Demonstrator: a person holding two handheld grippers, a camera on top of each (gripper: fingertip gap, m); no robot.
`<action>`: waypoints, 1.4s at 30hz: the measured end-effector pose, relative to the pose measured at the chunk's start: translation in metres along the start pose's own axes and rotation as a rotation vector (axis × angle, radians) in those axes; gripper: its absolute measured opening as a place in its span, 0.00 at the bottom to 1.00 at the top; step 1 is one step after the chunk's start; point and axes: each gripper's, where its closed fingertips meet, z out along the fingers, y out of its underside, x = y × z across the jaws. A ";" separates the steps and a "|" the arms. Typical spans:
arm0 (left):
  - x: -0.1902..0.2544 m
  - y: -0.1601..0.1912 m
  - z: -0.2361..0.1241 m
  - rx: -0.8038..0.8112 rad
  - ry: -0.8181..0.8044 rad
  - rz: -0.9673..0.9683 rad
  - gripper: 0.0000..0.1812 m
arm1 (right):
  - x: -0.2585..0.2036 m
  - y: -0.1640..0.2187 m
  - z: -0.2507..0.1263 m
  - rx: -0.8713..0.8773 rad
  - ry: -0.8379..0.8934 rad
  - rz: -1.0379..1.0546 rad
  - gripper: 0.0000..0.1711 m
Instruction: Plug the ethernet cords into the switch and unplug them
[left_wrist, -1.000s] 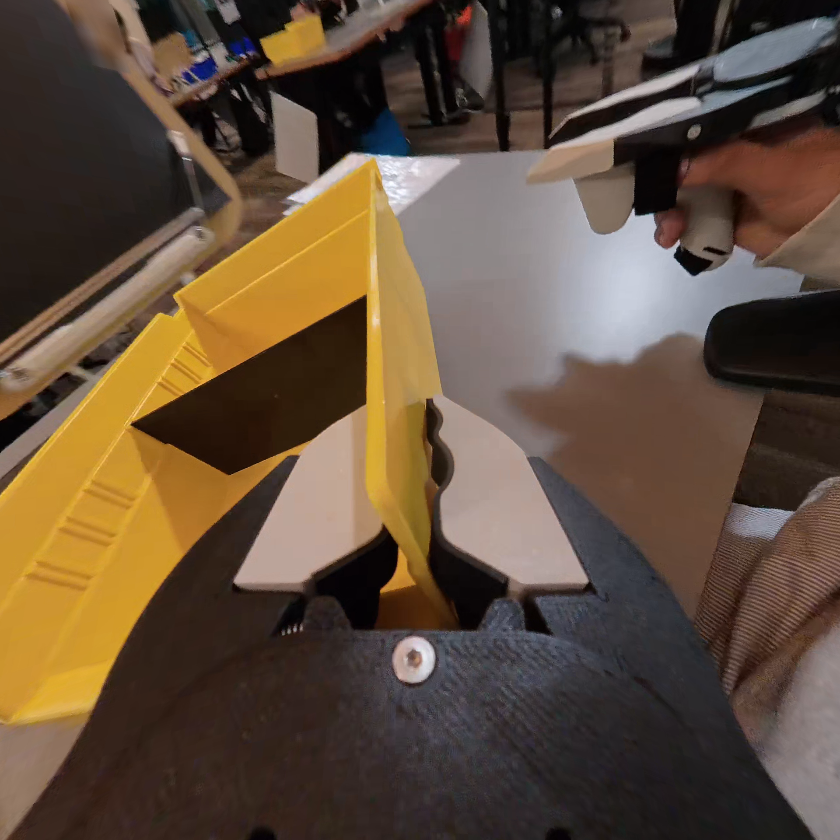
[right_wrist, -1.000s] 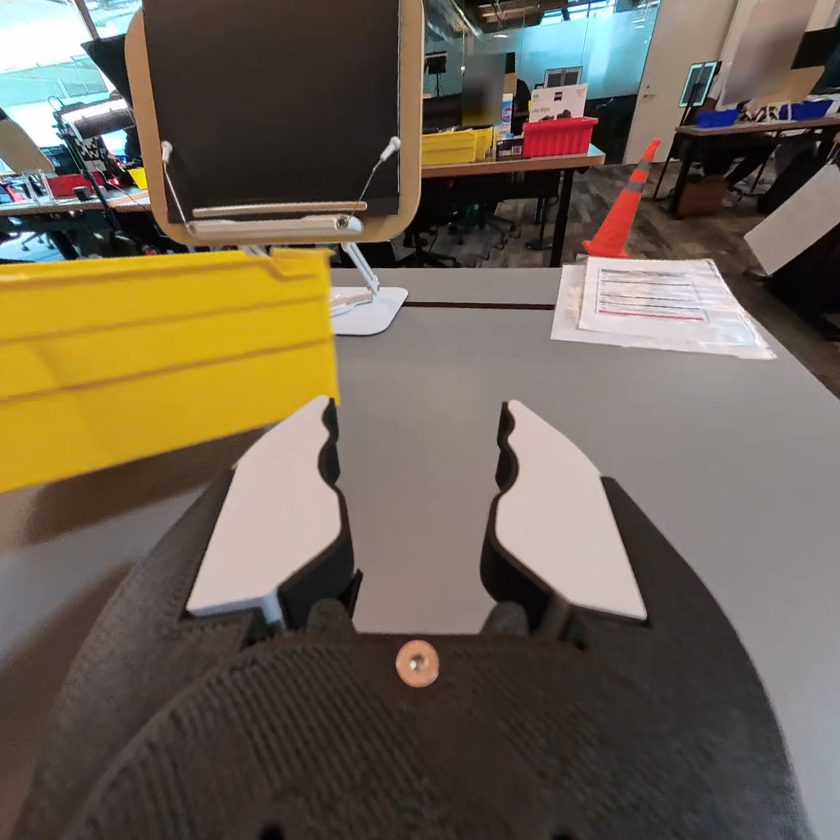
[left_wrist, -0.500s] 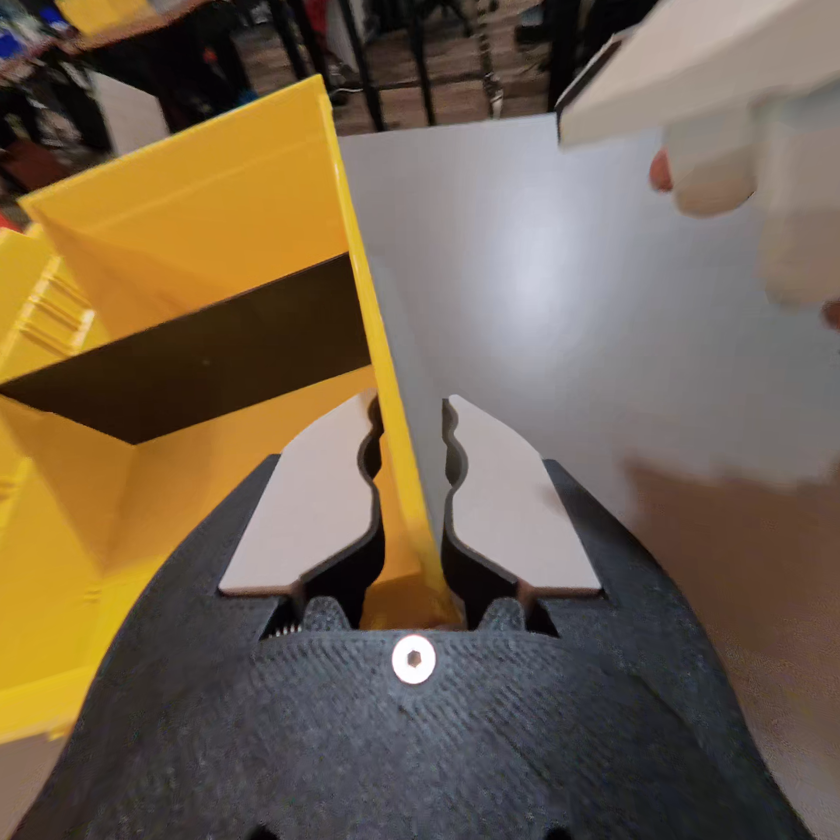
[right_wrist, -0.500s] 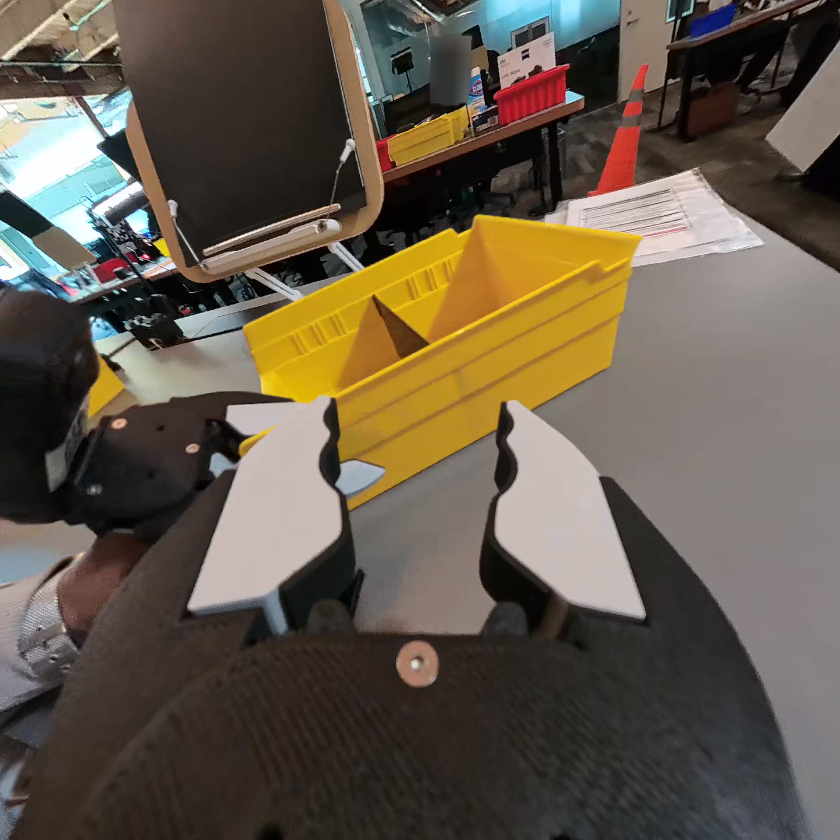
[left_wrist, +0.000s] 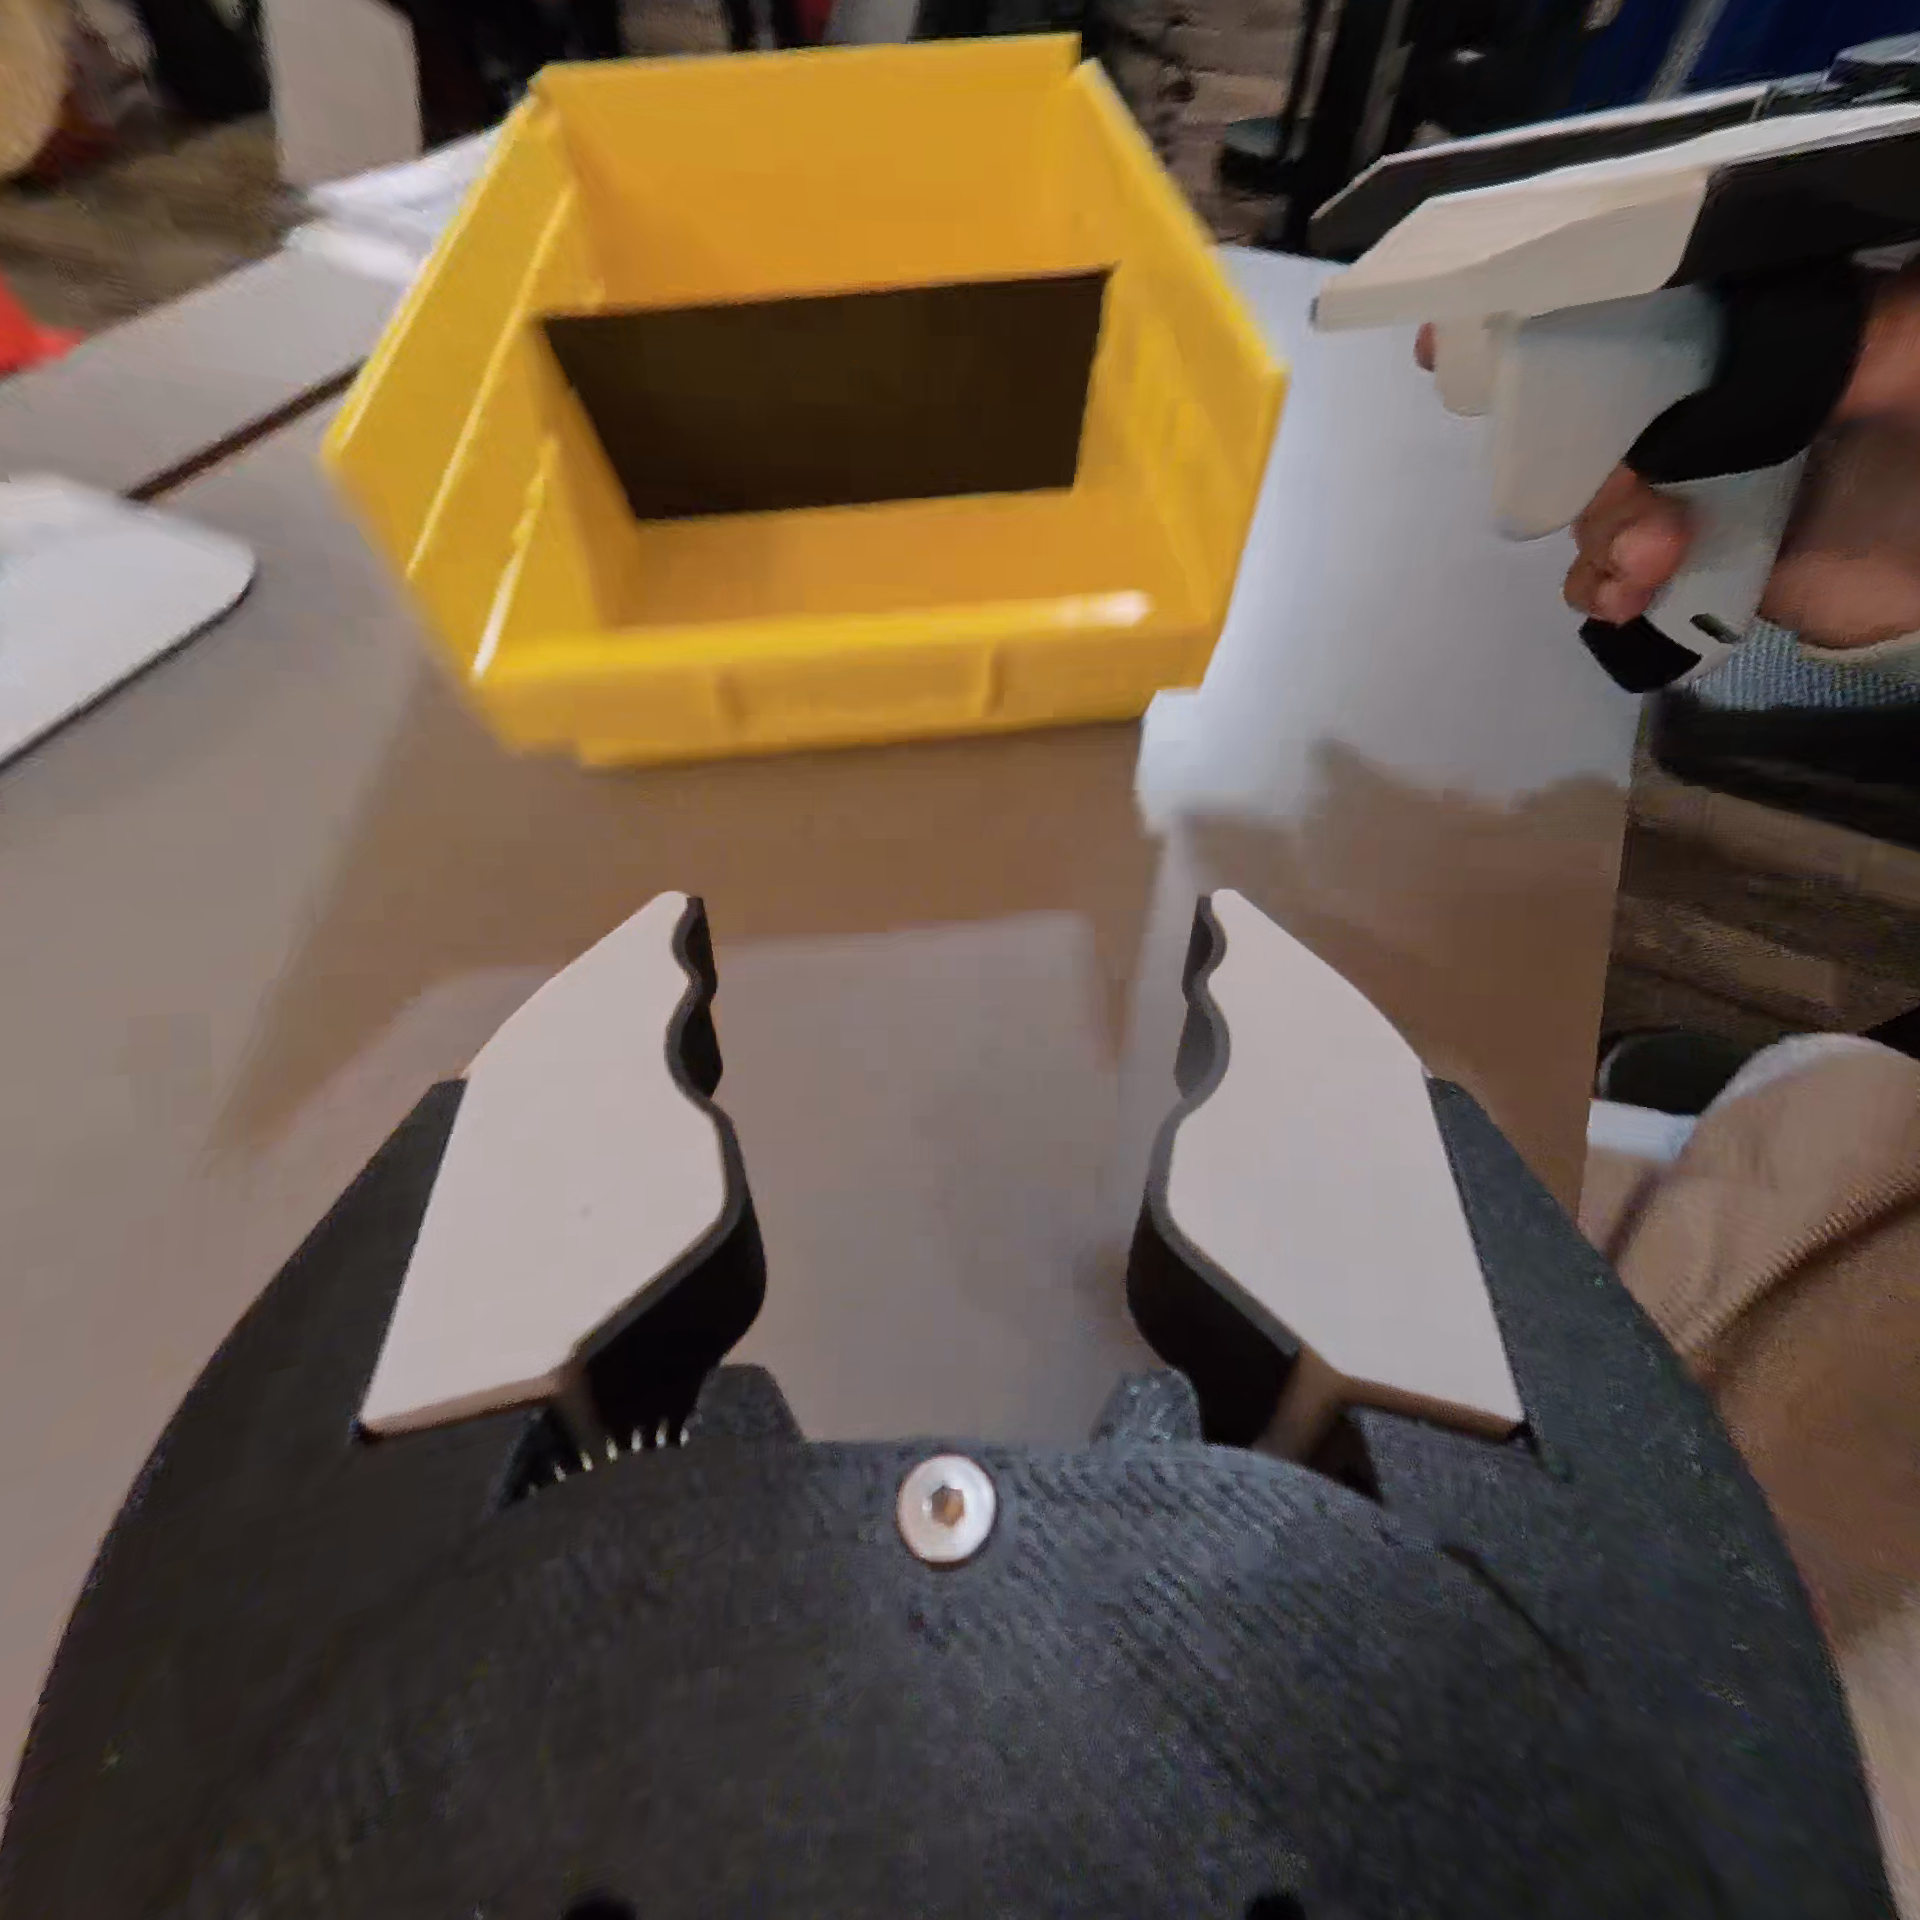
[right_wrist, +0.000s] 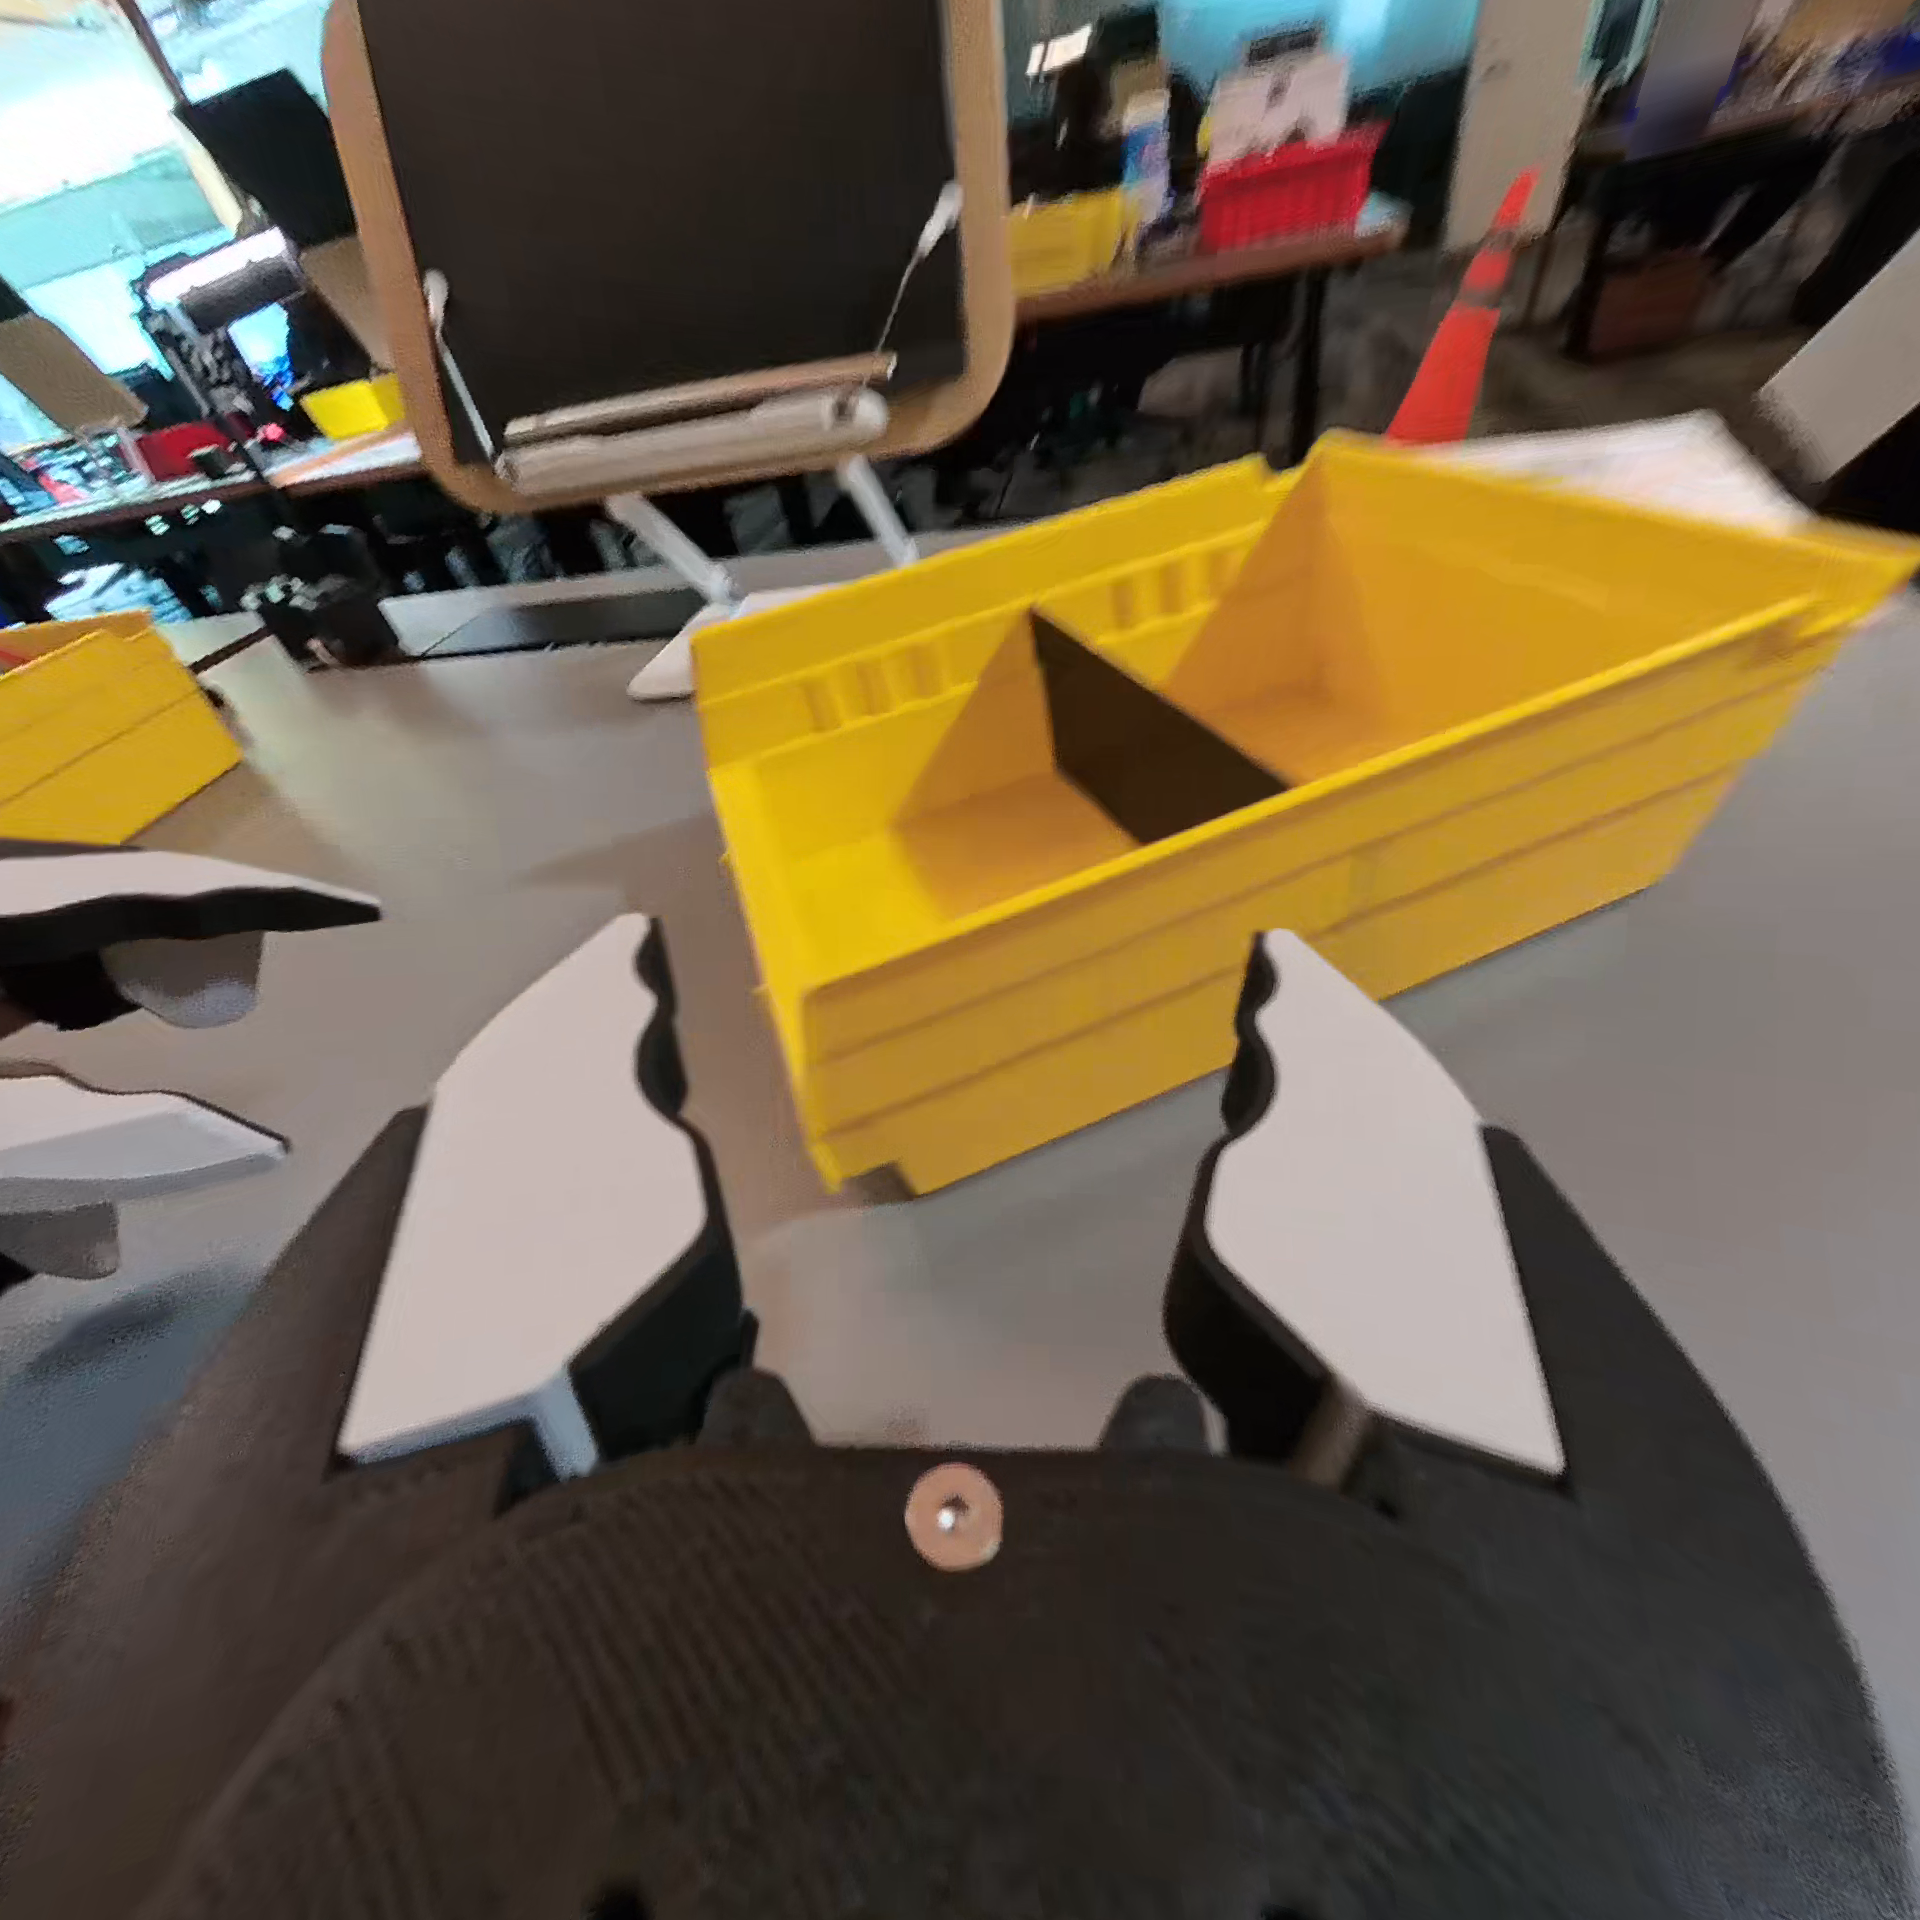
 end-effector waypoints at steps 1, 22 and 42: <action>-0.007 0.011 -0.017 0.002 -0.021 -0.051 0.49 | -0.006 0.009 0.008 -0.042 -0.016 0.033 0.66; -0.020 0.025 -0.112 0.364 0.023 -0.508 0.32 | 0.141 0.005 0.025 -0.183 0.164 0.060 0.14; 0.016 0.011 -0.058 0.244 0.154 -0.251 0.22 | 0.216 0.007 -0.081 -0.059 0.343 0.022 0.02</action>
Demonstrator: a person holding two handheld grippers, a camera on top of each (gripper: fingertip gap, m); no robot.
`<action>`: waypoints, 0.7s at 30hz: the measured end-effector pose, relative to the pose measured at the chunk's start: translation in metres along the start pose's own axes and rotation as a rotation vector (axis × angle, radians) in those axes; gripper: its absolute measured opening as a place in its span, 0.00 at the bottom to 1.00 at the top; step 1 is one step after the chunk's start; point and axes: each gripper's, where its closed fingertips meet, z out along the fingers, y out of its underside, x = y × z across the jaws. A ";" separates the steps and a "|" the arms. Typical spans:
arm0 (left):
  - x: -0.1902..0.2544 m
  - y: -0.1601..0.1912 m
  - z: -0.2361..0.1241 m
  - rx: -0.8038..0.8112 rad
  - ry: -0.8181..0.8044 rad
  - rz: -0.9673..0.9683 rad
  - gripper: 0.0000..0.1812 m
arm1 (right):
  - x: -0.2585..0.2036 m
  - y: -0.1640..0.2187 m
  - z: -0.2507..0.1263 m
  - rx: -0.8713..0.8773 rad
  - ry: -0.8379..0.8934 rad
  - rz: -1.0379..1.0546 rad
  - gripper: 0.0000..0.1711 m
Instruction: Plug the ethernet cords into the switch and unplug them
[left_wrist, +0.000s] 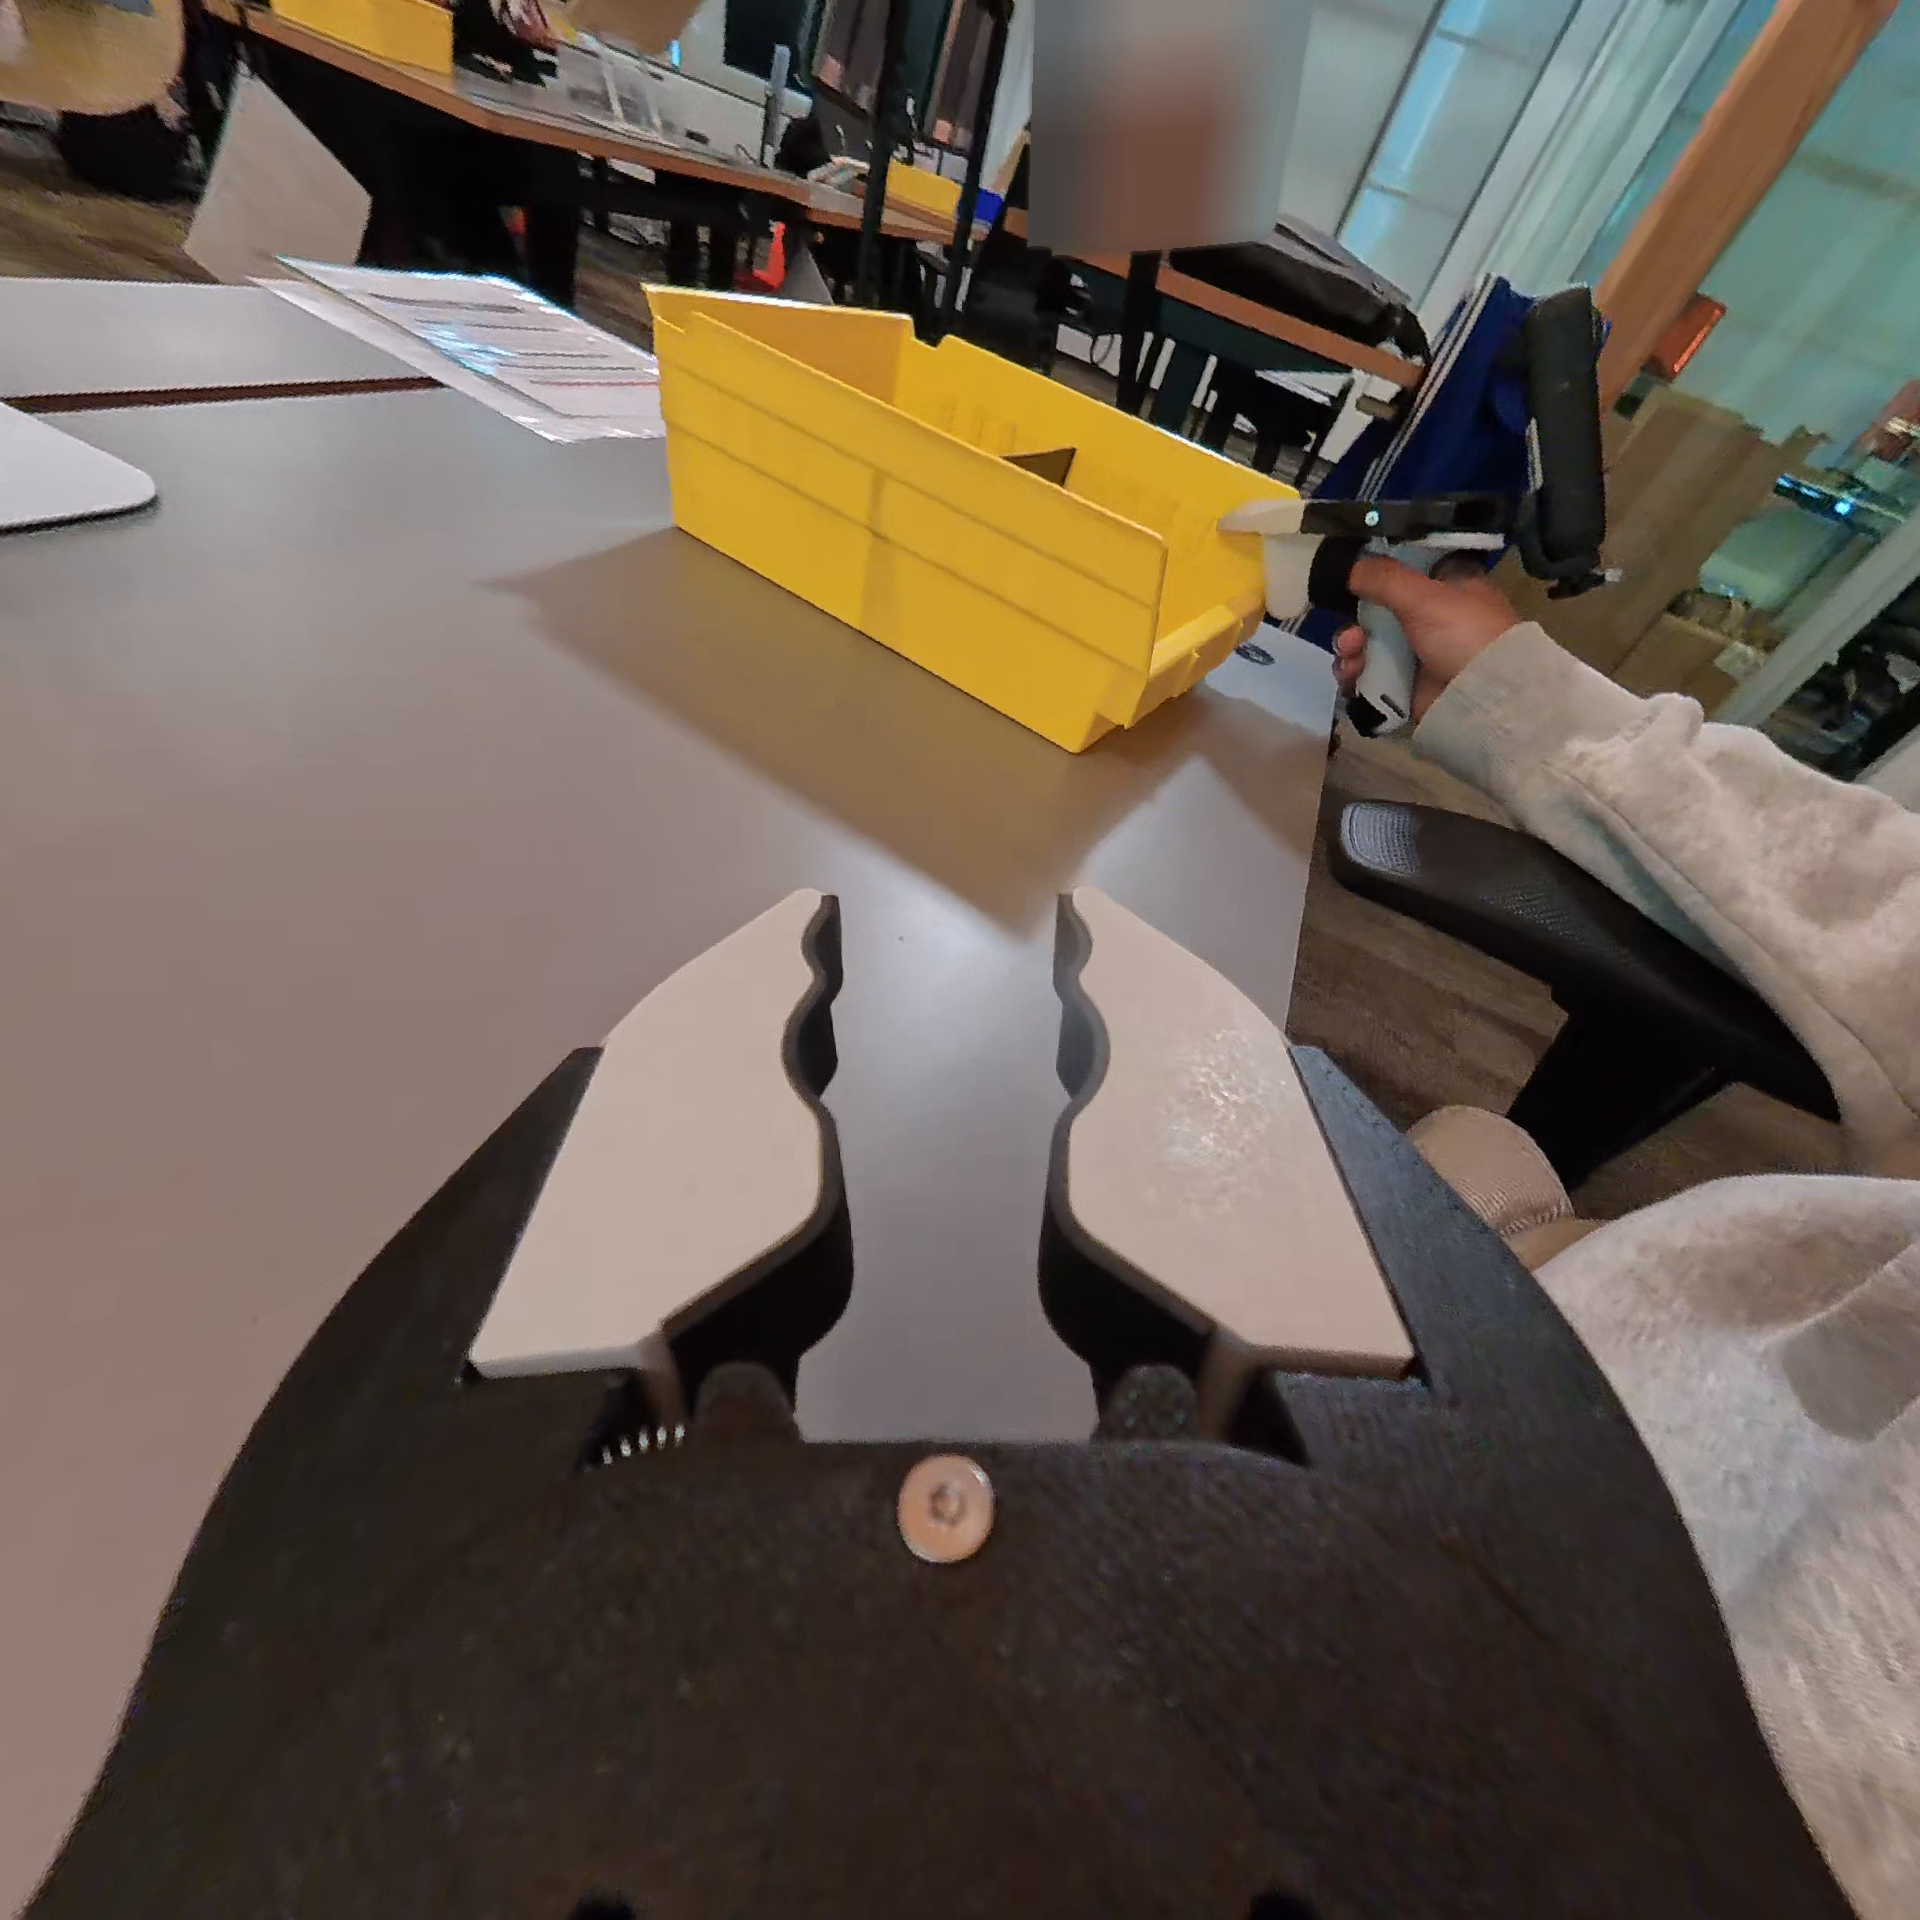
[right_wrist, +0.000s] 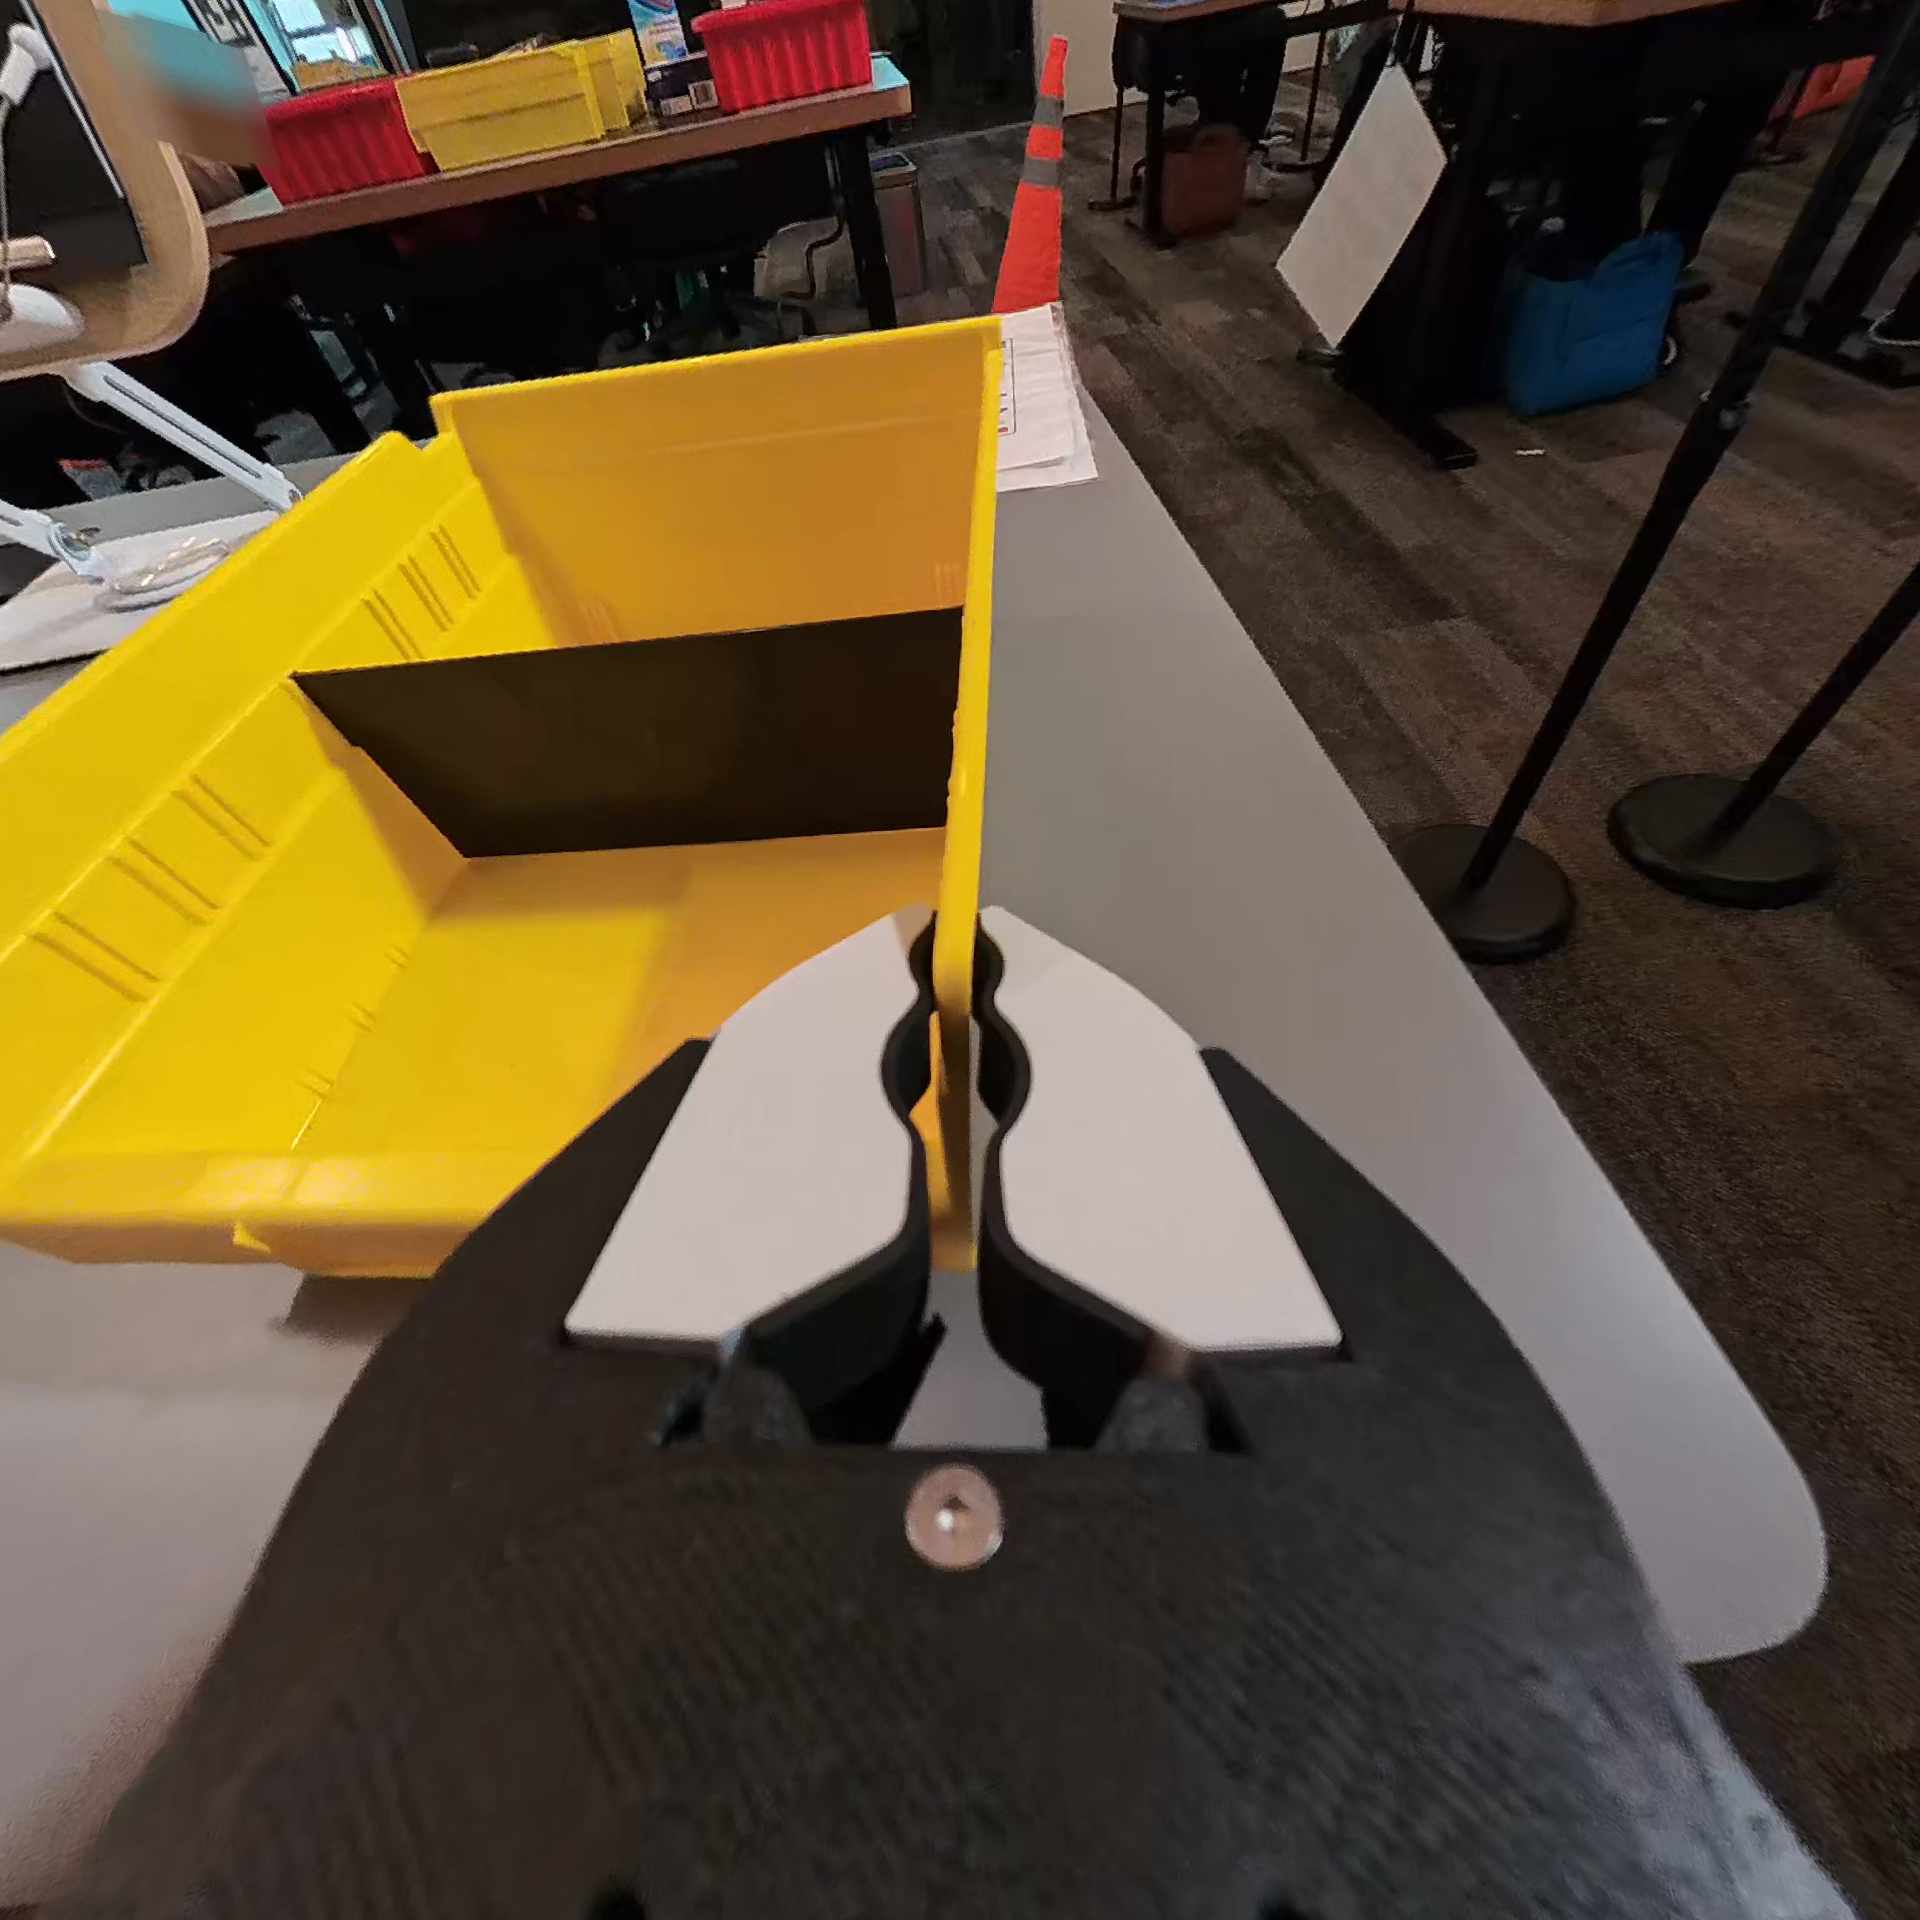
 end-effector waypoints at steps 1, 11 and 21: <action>0.001 0.002 0.001 -0.011 0.009 -0.007 0.22 | 0.003 -0.001 0.001 0.008 0.006 0.008 0.02; -0.006 0.000 -0.016 0.042 -0.002 -0.115 0.21 | 0.013 -0.009 0.019 0.041 0.018 0.105 0.03; -0.022 0.000 -0.049 0.107 -0.135 -0.168 0.19 | 0.011 -0.021 0.056 0.045 0.010 0.126 0.04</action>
